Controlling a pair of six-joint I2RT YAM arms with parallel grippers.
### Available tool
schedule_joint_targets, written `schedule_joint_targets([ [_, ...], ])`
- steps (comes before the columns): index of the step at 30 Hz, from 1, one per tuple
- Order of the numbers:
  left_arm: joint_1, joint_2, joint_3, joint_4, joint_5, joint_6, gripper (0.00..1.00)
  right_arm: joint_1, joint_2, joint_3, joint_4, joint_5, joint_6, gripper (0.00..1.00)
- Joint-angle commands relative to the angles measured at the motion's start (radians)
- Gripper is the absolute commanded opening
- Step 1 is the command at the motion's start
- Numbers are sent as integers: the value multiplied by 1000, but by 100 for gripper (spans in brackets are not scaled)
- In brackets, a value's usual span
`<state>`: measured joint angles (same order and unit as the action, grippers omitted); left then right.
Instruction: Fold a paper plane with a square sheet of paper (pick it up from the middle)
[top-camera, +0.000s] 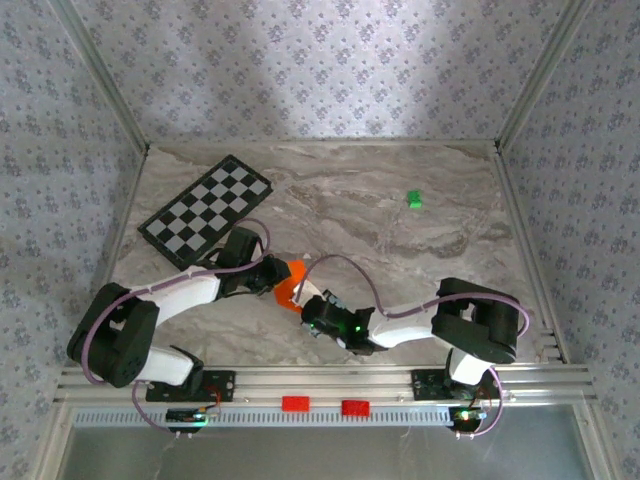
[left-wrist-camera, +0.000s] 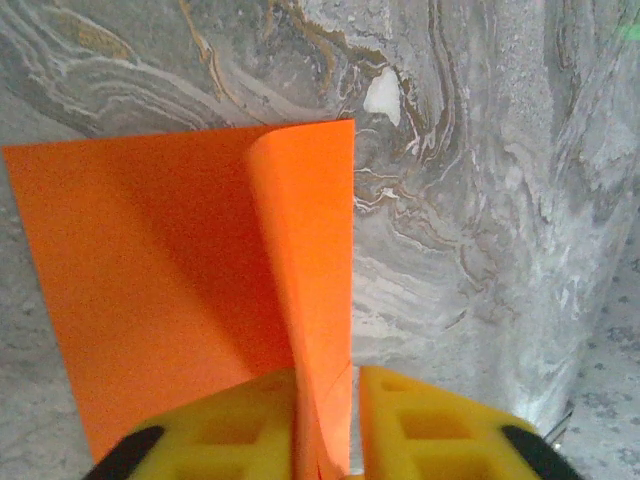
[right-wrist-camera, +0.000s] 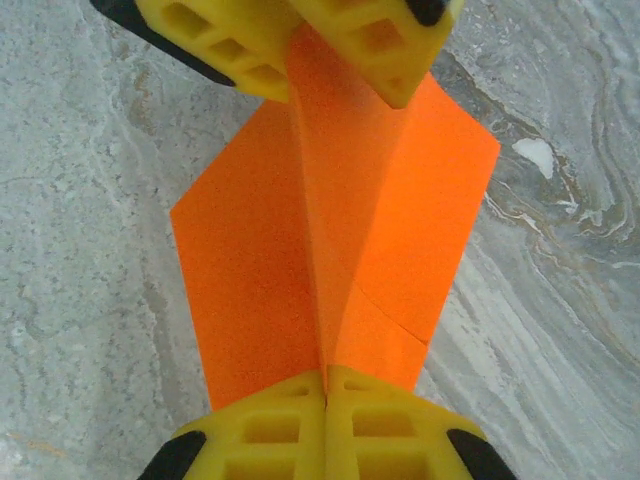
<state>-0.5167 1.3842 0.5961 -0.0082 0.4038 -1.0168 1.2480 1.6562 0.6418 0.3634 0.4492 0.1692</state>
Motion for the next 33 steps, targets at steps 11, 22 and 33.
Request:
schedule_joint_targets([
  [11,38,-160,16,-165,-121,15,72,-146,1,-98,202,-361,268,0],
  [22,41,-157,-3,-119,-77,14,73,-223,-1,-127,273,-522,408,0],
  [33,37,-110,6,-75,-24,19,73,-244,17,-120,284,-558,447,0],
])
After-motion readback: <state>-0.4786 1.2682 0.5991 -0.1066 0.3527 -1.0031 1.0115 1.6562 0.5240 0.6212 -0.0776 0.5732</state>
